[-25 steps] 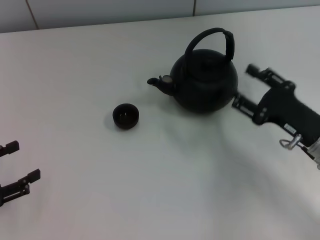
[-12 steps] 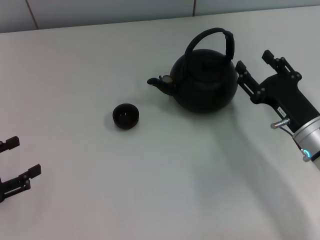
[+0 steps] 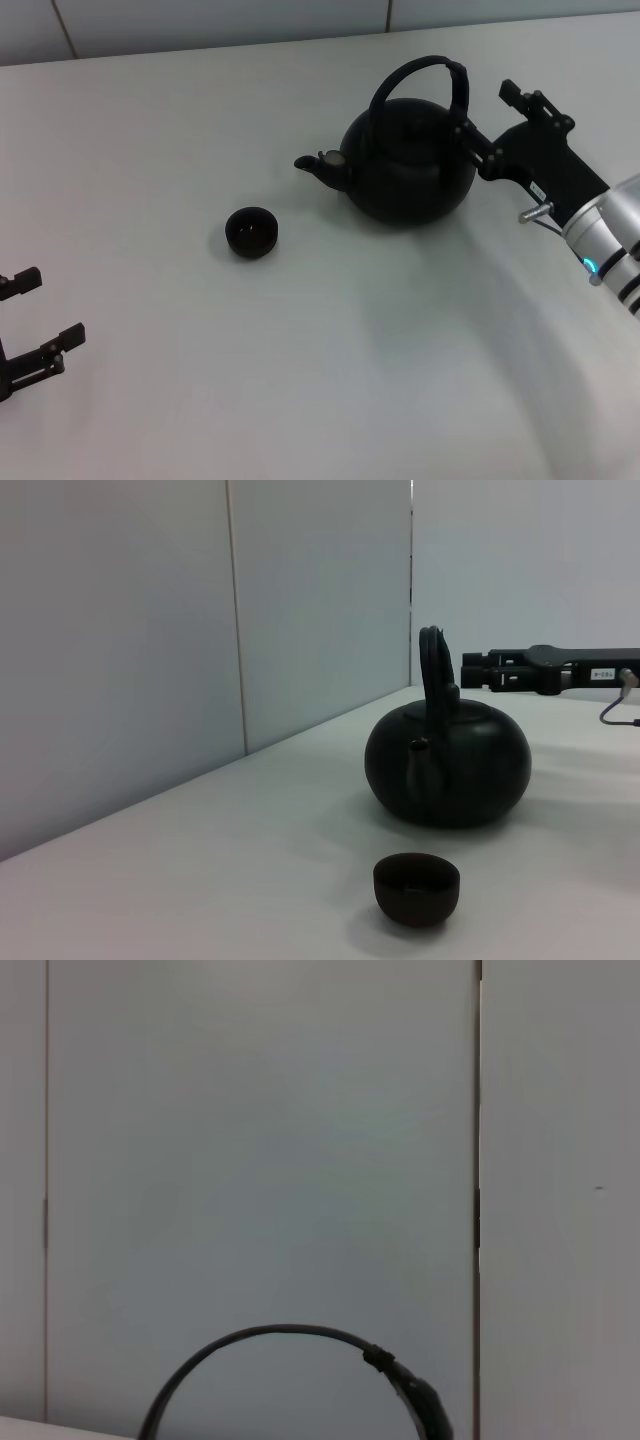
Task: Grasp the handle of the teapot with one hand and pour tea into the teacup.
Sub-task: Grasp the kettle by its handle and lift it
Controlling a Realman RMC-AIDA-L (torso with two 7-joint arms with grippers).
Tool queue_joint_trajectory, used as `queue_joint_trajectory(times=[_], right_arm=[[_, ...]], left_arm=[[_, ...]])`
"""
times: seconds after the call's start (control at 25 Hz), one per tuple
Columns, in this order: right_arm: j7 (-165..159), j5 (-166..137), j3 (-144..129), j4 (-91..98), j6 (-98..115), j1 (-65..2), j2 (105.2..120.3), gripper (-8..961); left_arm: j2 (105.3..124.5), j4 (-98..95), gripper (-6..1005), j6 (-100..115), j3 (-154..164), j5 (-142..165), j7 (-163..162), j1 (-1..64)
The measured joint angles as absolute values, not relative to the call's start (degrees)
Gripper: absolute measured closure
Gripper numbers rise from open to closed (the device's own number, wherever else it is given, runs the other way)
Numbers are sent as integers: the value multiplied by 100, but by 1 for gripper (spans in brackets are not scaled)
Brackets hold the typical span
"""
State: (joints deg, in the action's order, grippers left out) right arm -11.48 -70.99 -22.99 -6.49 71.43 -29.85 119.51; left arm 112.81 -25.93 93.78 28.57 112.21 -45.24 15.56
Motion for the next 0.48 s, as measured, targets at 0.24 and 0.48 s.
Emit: queue_joint_trajectory(times=[0.24,0.48], right_arm=[[-1166,-7087,-2160,-545,6825,-3149,11948,251],[-1175,-7081,-2159,-504,6781,-3171,11944,251]], left_arm=[[11287,-2593,175,9378,2857,11188,-4519,1565],[11286,-2593,175,9378,2857,11179,-4517,1565]])
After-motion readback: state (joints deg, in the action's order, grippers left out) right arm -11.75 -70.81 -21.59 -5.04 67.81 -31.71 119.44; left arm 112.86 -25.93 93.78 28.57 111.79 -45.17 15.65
